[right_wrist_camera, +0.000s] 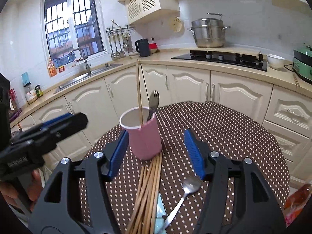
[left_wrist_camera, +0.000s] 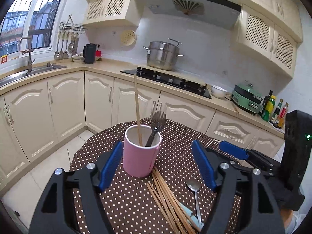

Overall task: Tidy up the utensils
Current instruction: 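Open both tools and withdraw them from the cup toward the utensils, then grasp another wooden chopstick with the left tool while the right tool grasps the silver spoon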

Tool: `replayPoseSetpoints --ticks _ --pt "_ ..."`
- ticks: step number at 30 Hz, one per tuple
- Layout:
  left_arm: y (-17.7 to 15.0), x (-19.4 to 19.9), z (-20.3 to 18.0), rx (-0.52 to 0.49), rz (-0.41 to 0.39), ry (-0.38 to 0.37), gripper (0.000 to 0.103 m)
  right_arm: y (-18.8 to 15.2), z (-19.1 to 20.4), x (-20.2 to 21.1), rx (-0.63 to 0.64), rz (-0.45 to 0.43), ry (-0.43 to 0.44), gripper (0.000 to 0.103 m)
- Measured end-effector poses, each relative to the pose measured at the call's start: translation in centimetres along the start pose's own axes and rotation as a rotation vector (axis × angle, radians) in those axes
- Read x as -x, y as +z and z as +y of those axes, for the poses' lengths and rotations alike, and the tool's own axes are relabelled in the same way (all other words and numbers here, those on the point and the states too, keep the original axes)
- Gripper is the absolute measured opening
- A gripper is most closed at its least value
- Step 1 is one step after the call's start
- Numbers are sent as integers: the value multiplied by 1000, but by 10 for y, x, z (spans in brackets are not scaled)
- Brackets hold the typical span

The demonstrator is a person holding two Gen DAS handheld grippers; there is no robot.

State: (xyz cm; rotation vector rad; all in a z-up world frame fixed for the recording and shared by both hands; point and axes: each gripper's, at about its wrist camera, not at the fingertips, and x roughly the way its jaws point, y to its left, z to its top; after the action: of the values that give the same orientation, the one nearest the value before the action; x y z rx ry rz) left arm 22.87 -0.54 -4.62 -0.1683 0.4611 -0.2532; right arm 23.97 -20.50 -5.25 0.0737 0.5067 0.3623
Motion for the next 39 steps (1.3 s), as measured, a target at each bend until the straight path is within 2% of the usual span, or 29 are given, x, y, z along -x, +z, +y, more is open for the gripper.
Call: replayPoseSetpoints --ticks 8,13,19,26,34,39 --pt "-16 6 0 -2 44 39 73 -25 -18 8 -37 67 -32 62" --pt "-35 -6 -3 -7 131 40 73 -41 -28 12 -60 109 -51 63" --pt "-58 -26 -14 -40 276 50 73 -55 -39 12 -85 152 -62 64" --pt "-82 -48 -19 -53 442 23 73 -68 -49 10 -93 201 -64 64" --pt "-99 -67 -6 29 589 -21 73 -76 -57 9 -122 254 -61 64" --pt "-106 -77 -2 62 643 -25 72 -80 -59 8 -133 278 -56 64"
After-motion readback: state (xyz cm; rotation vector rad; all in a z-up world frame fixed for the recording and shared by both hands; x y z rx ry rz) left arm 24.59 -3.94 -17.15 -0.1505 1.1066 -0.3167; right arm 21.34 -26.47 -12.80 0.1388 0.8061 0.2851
